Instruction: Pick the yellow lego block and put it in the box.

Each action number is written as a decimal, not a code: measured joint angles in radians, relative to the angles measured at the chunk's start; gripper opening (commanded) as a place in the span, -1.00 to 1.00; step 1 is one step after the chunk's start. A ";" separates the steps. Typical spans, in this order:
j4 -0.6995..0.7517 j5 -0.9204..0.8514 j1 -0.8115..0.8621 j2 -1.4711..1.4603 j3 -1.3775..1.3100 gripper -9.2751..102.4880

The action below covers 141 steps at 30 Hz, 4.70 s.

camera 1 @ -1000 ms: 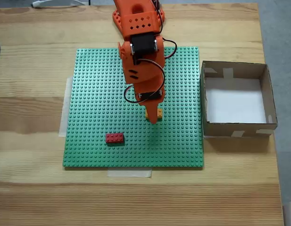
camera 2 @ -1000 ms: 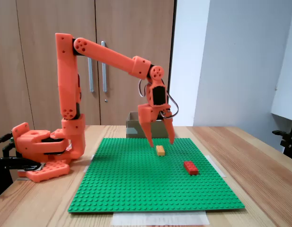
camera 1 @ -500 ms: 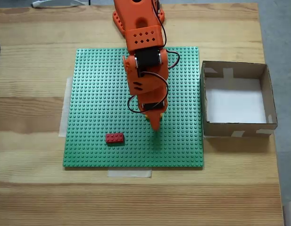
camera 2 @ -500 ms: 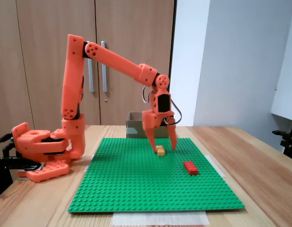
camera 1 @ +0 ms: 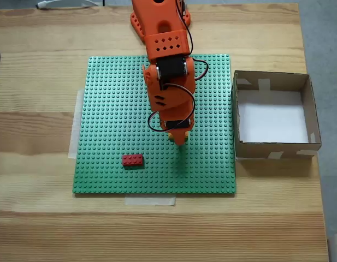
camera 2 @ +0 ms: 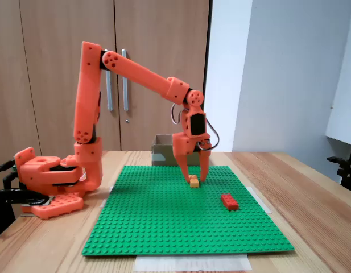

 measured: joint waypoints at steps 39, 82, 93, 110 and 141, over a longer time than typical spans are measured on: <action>0.267 -0.023 -0.124 0.446 -0.179 -0.85; 0.241 -0.114 -0.617 -0.161 -0.626 -0.85; 0.155 -0.109 -0.606 -0.370 -0.661 -0.85; 0.167 -0.078 -0.601 -0.416 -0.661 -0.77; 0.187 -0.084 -0.621 -0.238 -0.620 -0.63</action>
